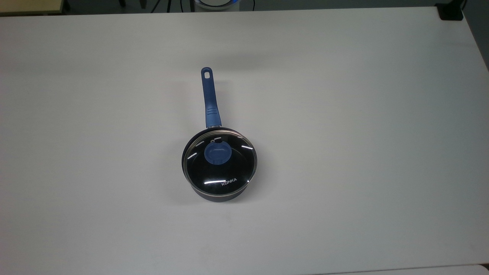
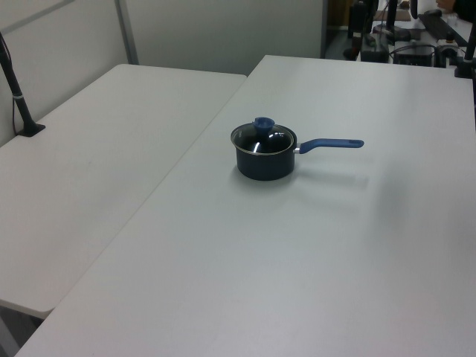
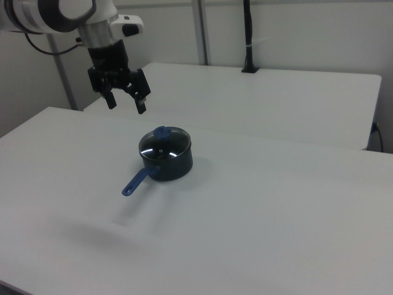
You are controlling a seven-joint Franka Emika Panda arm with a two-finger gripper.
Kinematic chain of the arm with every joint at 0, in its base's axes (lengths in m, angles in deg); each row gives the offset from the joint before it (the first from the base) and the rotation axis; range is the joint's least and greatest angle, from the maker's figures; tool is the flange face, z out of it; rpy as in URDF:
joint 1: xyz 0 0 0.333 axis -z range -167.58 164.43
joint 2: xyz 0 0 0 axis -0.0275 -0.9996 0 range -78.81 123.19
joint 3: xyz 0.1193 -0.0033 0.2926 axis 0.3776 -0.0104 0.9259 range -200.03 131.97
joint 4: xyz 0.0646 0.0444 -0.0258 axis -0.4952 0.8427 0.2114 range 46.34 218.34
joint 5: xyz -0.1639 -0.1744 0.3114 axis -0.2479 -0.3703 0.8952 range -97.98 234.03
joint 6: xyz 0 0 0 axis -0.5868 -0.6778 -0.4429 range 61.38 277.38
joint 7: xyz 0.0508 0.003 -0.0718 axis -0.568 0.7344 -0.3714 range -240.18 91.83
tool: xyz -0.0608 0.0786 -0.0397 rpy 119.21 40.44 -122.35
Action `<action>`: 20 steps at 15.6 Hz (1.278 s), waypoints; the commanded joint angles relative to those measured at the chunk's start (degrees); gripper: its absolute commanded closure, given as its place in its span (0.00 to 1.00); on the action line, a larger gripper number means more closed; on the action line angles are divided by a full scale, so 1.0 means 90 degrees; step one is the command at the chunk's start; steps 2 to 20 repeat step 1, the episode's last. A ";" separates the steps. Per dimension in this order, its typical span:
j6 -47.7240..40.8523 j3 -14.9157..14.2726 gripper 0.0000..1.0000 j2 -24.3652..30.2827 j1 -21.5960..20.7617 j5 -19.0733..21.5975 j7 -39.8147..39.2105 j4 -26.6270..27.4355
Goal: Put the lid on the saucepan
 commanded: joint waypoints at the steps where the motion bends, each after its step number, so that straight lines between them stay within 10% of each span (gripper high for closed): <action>1: 0.0246 -0.0030 0.00 0.0110 -0.0029 0.0121 -0.0147 0.0196; 20: 0.0246 -0.0030 0.00 0.0110 -0.0029 0.0121 -0.0147 0.0196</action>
